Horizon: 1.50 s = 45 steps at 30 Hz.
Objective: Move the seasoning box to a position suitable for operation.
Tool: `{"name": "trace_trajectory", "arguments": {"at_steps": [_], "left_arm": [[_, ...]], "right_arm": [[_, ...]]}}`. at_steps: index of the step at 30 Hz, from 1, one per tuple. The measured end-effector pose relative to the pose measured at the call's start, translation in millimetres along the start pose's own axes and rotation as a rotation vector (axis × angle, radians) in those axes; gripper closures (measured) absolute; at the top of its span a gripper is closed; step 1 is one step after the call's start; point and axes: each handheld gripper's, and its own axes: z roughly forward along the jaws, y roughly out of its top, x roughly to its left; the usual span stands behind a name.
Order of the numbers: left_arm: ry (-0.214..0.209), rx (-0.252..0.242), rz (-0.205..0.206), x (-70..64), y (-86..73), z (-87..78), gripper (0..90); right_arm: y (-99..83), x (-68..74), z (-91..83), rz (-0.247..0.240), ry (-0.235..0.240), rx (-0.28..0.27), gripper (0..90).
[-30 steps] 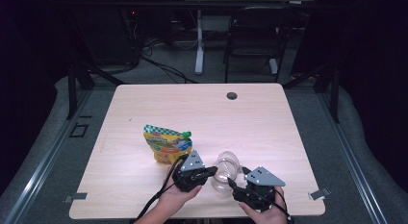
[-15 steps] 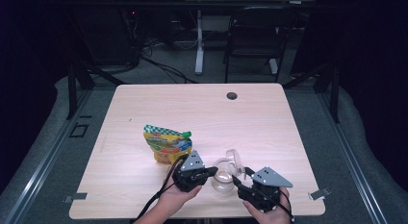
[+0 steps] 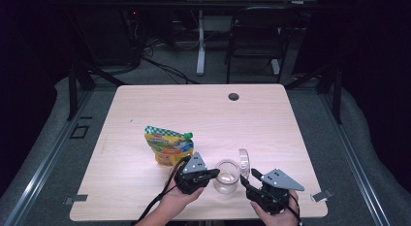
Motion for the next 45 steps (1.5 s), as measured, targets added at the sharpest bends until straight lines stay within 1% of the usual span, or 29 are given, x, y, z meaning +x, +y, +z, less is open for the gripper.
{"name": "trace_trajectory", "arguments": {"at_steps": [1, 2, 3, 4, 5, 7, 10, 12, 14, 15, 18, 19, 22, 24, 27, 28, 32, 33, 34, 35, 36, 38, 39, 40, 41, 42, 45], "left_arm": [[0.0, 0.0, 0.0, 0.0, 0.0, 0.0, 90.0], [0.0, 0.0, 0.0, 0.0, 0.0, 0.0, 90.0], [-0.001, -0.001, -0.001, 0.0, 0.0, 0.1, 90.0], [-0.001, -0.001, -0.001, 0.0, 0.0, 0.1, 90.0], [0.0, -0.001, -0.002, -0.1, 0.0, 0.1, 90.0], [-0.002, -0.001, -0.005, 0.0, 0.0, 0.2, 90.0], [0.001, -0.001, -0.004, -0.2, -0.1, 0.1, 90.0], [0.001, -0.002, -0.003, -0.2, -0.2, 0.1, 90.0], [0.002, -0.002, -0.002, -0.3, -0.4, -0.1, 90.0], [0.002, -0.001, -0.002, -0.4, -0.5, -0.3, 90.0], [0.007, -0.005, 0.0, -0.3, -0.8, -1.0, 89.3], [0.01, -0.003, -0.004, 1.2, -1.1, -3.0, 89.0], [0.023, -0.015, -0.025, 5.3, -2.0, -10.0, 88.4], [0.031, -0.022, -0.034, 7.8, -2.8, -14.3, 88.1], [0.041, -0.019, -0.041, 9.6, -3.7, -17.8, 87.5], [0.047, -0.022, -0.048, 11.3, -6.0, -20.3, 87.3], [0.059, -0.021, -0.051, 13.3, -9.2, -23.3, 86.6], [0.066, -0.02, -0.059, 14.5, -11.5, -25.6, 86.4], [0.071, -0.02, -0.065, 15.1, -12.9, -26.9, 86.3], [0.074, -0.015, -0.063, 15.8, -13.8, -28.3, 86.0], [0.081, -0.018, -0.069, 15.7, -14.8, -28.9, 85.8], [0.082, -0.014, -0.07, 16.3, -15.9, -30.2, 85.4], [0.093, -0.012, -0.075, 16.7, -18.3, -32.5, 85.1], [0.093, -0.012, -0.075, 16.7, -18.3, -32.5, 84.8], [0.104, -0.012, -0.081, 17.5, -21.2, -35.4, 84.4], [0.109, -0.009, -0.081, 17.9, -22.0, -36.8, 84.1], [0.129, -0.012, -0.091, 19.3, -25.8, -42.6, 83.3]], "right_arm": [[0.0, 0.0, 0.0, 0.0, 0.0, 0.0, 54.1], [-1.0, -4.0, -1.0, 0.022, 0.003, 0.003, 54.6], [-1.4, -5.2, -1.0, 0.033, 0.003, 0.002, 54.7], [-1.4, -5.2, -1.0, 0.033, 0.003, 0.002, 54.7], [-2.1, -8.3, -0.8, 0.06, 0.013, 0.007, 54.8], [-2.6, -9.7, 0.1, 0.081, 0.022, 0.009, 54.9], [-2.2, -9.4, 1.9, 0.089, 0.019, 0.015, 54.2], [-1.9, -7.6, 3.5, 0.086, 0.021, 0.01, 54.1], [-1.7, -6.7, 5.0, 0.075, 0.01, 0.013, 54.3], [-1.5, -6.3, 6.0, 0.075, 0.001, 0.014, 55.0], [-1.2, -6.8, 7.6, 0.078, 0.002, 0.014, 56.3], [-1.1, -7.8, 9.2, 0.083, 0.007, 0.018, 58.4], [-0.8, -8.9, 11.4, 0.091, 0.019, 0.014, 60.5], [0.1, -9.8, 12.0, 0.082, 0.014, 0.022, 62.5], [0.9, -11.7, 13.2, 0.09, 0.019, 0.027, 64.1], [1.9, -14.4, 14.2, 0.103, 0.031, 0.028, 65.2], [3.5, -19.6, 15.7, 0.111, 0.035, 0.031, 66.2], [4.3, -23.9, 17.7, 0.118, 0.035, 0.028, 66.0], [4.6, -25.3, 18.6, 0.127, 0.036, 0.026, 65.9], [5.3, -28.3, 19.8, 0.134, 0.037, 0.028, 65.9], [5.8, -30.7, 21.2, 0.138, 0.04, 0.026, 65.8], [6.8, -34.4, 23.8, 0.148, 0.045, 0.027, 65.8], [7.4, -36.8, 26.1, 0.153, 0.042, 0.025, 65.9], [7.4, -36.8, 26.1, 0.153, 0.042, 0.025, 65.9], [8.8, -40.5, 29.6, 0.157, 0.052, 0.033, 66.2], [9.1, -41.5, 32.0, 0.164, 0.06, 0.032, 66.4], [11.1, -42.6, 38.9, 0.164, 0.077, 0.038, 67.2]]}}
